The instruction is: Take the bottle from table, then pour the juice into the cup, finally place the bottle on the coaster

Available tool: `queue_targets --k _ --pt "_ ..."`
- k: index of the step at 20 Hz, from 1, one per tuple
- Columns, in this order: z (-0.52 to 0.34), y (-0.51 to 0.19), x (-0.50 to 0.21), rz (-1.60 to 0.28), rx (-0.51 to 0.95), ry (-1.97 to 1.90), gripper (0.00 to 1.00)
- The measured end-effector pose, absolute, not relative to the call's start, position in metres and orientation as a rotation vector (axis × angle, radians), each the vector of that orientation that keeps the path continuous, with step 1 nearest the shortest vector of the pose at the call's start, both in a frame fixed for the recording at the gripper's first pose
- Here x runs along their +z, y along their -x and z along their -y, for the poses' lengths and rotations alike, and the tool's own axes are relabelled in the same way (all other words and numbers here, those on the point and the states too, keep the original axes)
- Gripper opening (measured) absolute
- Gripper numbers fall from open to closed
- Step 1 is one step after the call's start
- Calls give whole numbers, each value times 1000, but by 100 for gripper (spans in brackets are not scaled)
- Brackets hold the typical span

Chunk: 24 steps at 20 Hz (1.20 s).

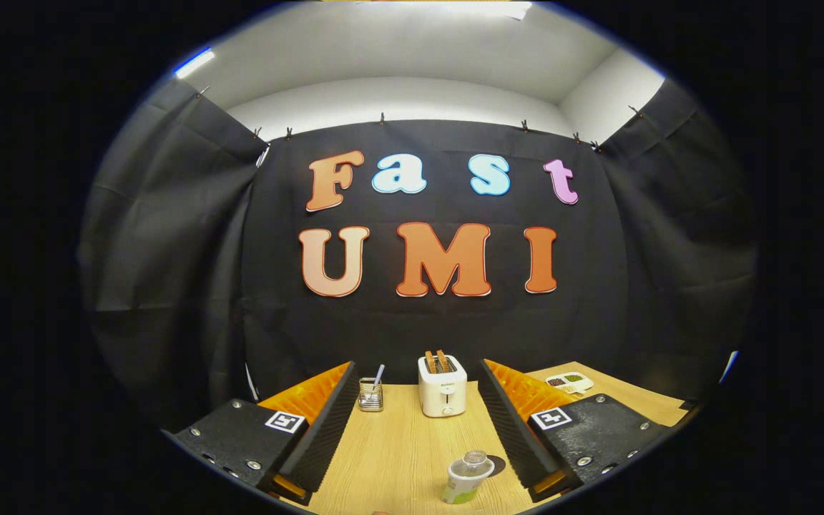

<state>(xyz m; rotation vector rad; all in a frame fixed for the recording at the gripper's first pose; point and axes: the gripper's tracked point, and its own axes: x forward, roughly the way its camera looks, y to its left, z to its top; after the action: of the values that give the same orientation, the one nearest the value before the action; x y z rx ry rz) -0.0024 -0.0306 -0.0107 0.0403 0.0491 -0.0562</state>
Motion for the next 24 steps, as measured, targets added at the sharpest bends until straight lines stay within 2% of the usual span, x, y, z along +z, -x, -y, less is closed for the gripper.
queue_targets --k 24 --pt "79 -20 -199 -293 -141 -5 99"
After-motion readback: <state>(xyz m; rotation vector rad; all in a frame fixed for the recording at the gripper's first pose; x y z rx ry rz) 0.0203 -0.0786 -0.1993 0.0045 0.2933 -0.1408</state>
